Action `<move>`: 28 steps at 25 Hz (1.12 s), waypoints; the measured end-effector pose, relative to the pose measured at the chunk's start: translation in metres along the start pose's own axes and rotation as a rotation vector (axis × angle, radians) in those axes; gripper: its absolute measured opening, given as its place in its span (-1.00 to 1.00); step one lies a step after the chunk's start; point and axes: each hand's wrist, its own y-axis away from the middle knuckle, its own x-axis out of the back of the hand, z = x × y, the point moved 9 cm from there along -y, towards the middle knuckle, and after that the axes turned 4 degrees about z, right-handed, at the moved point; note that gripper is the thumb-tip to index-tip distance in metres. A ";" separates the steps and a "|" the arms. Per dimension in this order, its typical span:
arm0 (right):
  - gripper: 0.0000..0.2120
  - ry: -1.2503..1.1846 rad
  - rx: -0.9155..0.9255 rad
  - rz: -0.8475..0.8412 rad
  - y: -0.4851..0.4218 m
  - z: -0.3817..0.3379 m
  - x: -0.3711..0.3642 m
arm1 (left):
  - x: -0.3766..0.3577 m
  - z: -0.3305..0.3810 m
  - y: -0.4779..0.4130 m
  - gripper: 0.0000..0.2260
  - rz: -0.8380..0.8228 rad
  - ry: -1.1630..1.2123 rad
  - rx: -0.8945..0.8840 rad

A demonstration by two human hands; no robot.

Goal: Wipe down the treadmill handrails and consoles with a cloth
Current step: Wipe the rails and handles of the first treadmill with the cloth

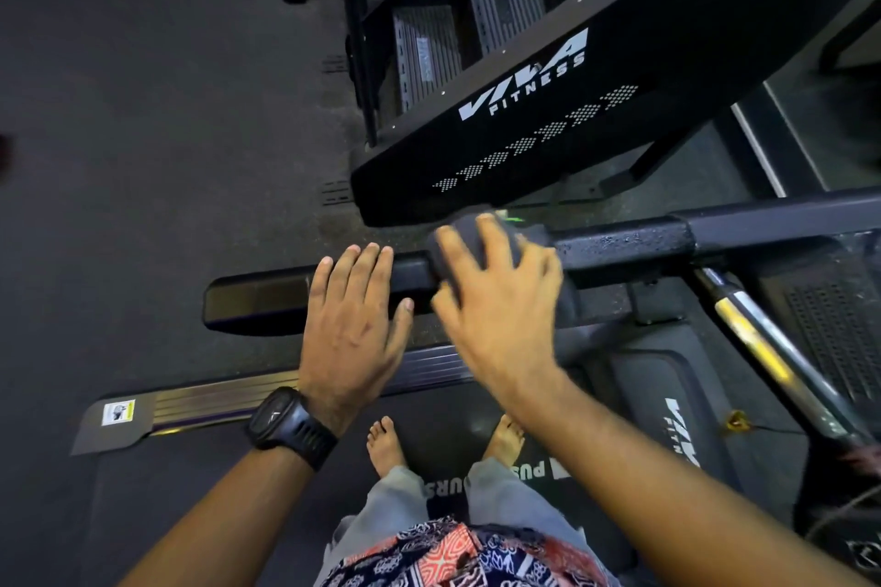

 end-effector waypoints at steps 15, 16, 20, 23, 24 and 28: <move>-0.52 0.082 -0.139 -0.070 -0.033 0.046 -0.002 | -0.001 0.018 -0.004 -0.51 -0.009 0.040 -0.057; -0.52 0.078 -0.105 -0.044 -0.023 0.028 -0.004 | -0.002 0.020 -0.005 -0.50 -0.013 0.041 -0.069; -0.51 0.006 0.193 -0.191 -0.041 0.009 -0.013 | -0.004 0.023 -0.009 -0.50 -0.012 0.034 -0.094; -0.54 0.114 -0.122 -0.106 -0.038 0.061 -0.003 | -0.005 0.028 -0.009 -0.50 -0.010 0.022 -0.093; -0.55 0.114 -0.104 -0.038 -0.025 0.047 -0.002 | -0.005 0.030 -0.010 -0.50 -0.008 0.023 -0.096; -0.53 0.000 0.202 -0.142 -0.039 0.027 -0.012 | -0.008 0.034 -0.015 -0.51 -0.009 0.021 -0.109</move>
